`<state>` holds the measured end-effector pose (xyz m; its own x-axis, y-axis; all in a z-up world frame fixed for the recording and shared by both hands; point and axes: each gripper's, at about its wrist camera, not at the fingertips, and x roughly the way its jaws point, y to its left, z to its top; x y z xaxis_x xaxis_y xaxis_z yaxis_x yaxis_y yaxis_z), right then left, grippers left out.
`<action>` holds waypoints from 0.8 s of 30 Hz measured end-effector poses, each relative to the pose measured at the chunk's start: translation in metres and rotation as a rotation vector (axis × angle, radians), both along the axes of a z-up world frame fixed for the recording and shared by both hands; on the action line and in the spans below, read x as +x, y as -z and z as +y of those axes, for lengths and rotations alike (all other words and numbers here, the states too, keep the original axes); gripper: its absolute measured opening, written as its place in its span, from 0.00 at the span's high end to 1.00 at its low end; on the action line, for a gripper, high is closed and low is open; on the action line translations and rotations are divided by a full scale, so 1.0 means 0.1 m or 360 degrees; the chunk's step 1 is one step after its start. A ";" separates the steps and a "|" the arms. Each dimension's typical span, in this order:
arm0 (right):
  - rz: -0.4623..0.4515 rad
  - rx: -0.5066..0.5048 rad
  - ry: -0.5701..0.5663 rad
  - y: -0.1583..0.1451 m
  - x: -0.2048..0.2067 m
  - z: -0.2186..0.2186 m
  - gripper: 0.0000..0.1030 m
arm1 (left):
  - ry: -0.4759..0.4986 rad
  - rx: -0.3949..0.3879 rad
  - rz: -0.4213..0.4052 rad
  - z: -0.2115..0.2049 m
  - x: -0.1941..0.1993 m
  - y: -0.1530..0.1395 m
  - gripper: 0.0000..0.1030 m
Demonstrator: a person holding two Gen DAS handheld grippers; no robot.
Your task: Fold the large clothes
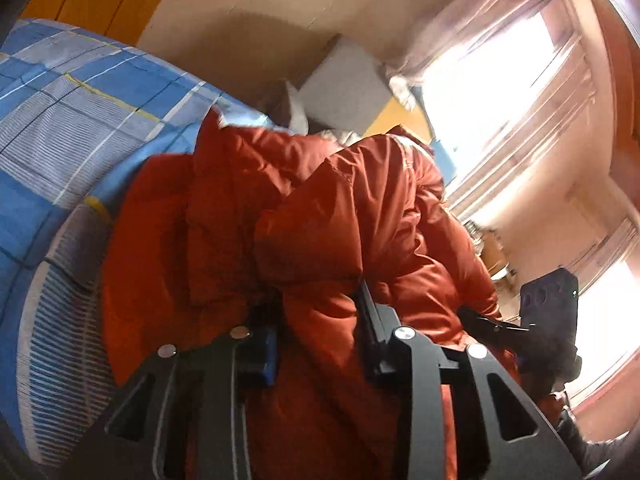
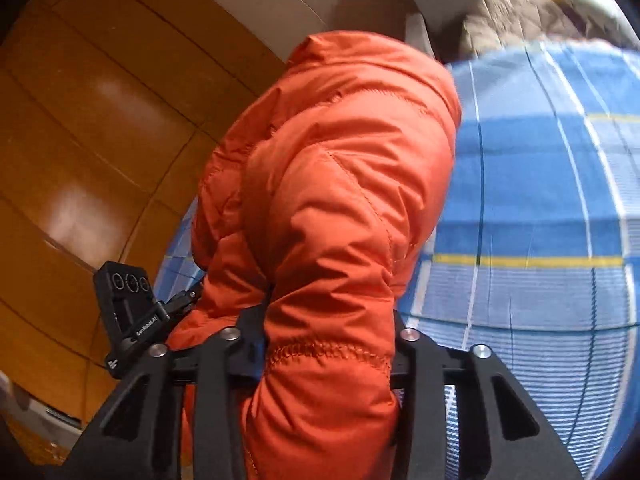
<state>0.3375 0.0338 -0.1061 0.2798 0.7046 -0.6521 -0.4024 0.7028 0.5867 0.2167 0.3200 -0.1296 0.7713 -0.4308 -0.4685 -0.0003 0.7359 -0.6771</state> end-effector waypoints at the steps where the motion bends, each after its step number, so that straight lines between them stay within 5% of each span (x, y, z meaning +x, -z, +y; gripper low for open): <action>1: -0.0032 -0.0001 -0.0001 -0.06 -0.01 -0.01 0.67 | 0.0002 -0.0008 -0.0024 -0.05 0.00 -0.05 0.74; 12: -0.0297 0.0026 0.0229 -0.67 -0.06 -1.23 0.69 | 0.0336 0.0045 -0.0221 -1.17 0.70 -0.76 0.76; 18: -0.0302 -0.0119 0.0396 -0.59 0.08 -2.02 0.69 | 0.0526 0.0134 -0.0099 -2.06 1.28 -0.67 0.77; 24: -0.0206 -0.0315 0.0464 -0.21 0.19 -2.45 0.62 | 0.0574 0.0346 0.0085 -2.66 1.53 -0.36 0.76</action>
